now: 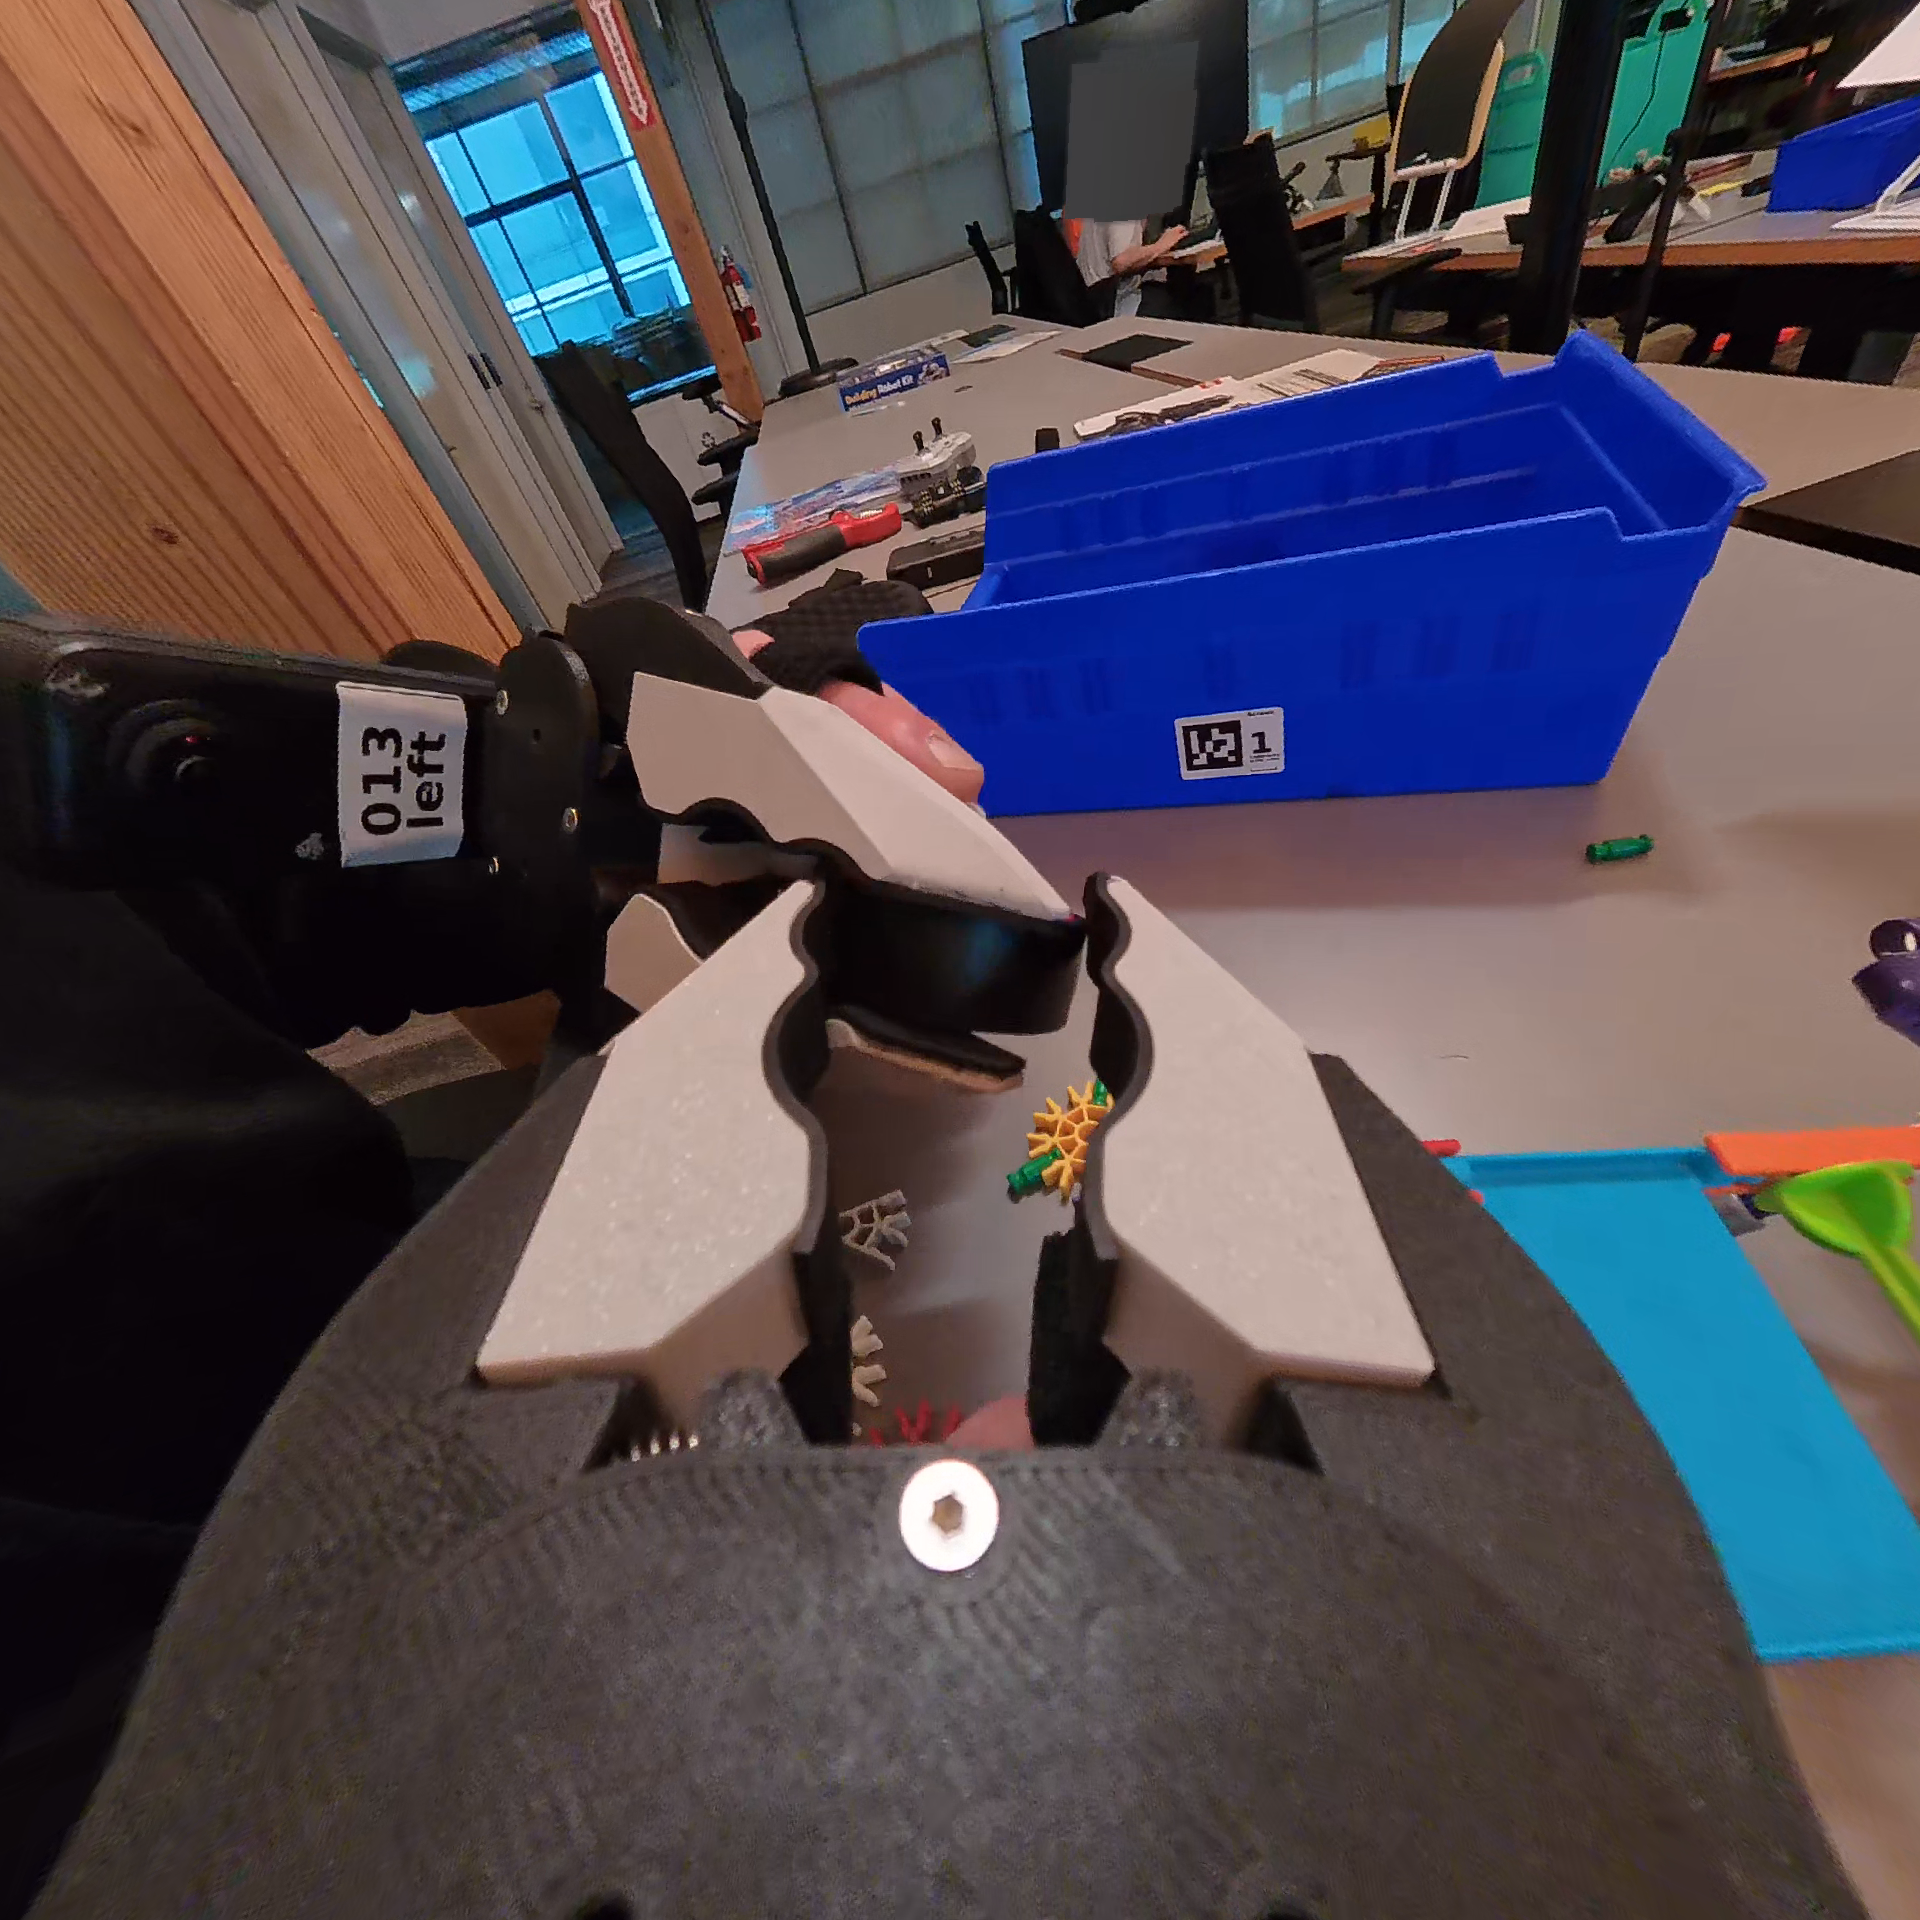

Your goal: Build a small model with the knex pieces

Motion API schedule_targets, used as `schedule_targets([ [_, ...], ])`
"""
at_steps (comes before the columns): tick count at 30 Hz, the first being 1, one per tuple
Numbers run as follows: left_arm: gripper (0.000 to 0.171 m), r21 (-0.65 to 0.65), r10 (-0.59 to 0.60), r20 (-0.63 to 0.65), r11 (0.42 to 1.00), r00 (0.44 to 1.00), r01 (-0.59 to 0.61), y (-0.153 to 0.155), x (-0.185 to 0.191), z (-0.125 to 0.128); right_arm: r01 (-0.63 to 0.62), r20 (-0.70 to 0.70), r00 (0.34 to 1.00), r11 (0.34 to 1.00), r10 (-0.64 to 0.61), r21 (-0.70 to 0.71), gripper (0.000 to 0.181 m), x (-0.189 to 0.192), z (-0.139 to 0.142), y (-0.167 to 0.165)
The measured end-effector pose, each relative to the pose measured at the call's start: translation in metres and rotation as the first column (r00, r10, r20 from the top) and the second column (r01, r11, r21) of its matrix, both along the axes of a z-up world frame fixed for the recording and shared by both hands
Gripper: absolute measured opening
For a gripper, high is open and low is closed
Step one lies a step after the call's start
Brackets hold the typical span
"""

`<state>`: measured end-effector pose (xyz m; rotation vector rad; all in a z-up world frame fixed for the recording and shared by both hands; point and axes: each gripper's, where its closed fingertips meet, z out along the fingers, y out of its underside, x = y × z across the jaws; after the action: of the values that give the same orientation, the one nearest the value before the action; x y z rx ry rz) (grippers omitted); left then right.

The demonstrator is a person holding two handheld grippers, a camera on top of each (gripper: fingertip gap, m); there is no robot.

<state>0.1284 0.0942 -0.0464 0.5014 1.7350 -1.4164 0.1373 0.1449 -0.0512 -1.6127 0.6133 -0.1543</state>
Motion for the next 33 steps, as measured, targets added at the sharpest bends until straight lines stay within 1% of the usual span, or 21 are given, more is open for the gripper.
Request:
schedule_targets([
  [1,0.018,-0.001,0.002,0.010,1.000,1.000,-0.002,0.001,0.000,0.001,-0.002,-0.001,1.000,1.000,0.002,0.003,0.046,-0.001,0.001,0.000],
  [6,0.018,-0.019,-0.008,-0.019,1.000,1.000,0.008,0.001,-0.001,0.003,0.002,0.011,1.000,1.000,-0.002,-0.003,0.046,-0.001,0.003,-0.001],
  [7,0.020,-0.026,0.001,-0.020,1.000,1.000,-0.001,0.001,0.001,0.004,0.009,0.019,1.000,1.000,-0.009,0.000,0.046,0.000,0.004,-0.002],
  [9,0.031,-0.056,0.008,-0.025,0.998,1.000,-0.009,0.003,0.003,0.009,0.018,0.023,1.000,1.000,-0.018,0.021,0.046,0.001,0.008,-0.004],
  [11,0.049,-0.069,-0.010,-0.067,0.998,0.998,0.005,0.003,0.003,0.011,0.027,0.029,0.999,0.999,-0.028,0.048,0.046,0.002,0.013,-0.007],
  [13,0.060,-0.055,-0.007,-0.087,0.998,0.996,0.003,0.001,0.004,0.007,-0.001,0.019,1.000,0.997,0.000,0.073,0.046,-0.002,0.015,-0.004],
  [14,0.063,-0.043,-0.014,-0.090,0.999,0.996,0.010,-0.001,0.003,0.004,-0.018,0.015,1.000,0.996,0.017,0.082,0.046,-0.004,0.016,-0.002],
  [17,0.057,-0.032,-0.019,-0.077,0.999,0.997,0.017,-0.003,0.000,0.001,-0.039,0.015,0.999,0.997,0.038,0.068,0.046,-0.008,0.012,0.003],
  [18,0.046,-0.030,-0.021,-0.070,0.999,0.997,0.019,-0.004,-0.001,0.000,-0.049,0.012,0.999,0.997,0.048,0.066,0.046,-0.010,0.011,0.005],
  [20,0.024,-0.050,0.011,-0.039,0.999,0.999,-0.013,-0.002,0.004,0.004,-0.053,0.004,0.999,0.997,0.053,0.062,0.046,-0.011,0.009,0.006],
  [27,0.019,-0.050,-0.002,-0.032,0.999,0.999,0.001,-0.001,0.002,0.006,-0.068,-0.005,0.998,0.996,0.068,0.062,0.047,-0.013,0.009,0.007],
  [33,0.022,-0.048,-0.002,-0.043,0.999,0.999,0.000,0.000,0.003,0.005,-0.056,0.001,0.998,0.997,0.056,0.053,0.047,-0.012,0.009,0.006],
])
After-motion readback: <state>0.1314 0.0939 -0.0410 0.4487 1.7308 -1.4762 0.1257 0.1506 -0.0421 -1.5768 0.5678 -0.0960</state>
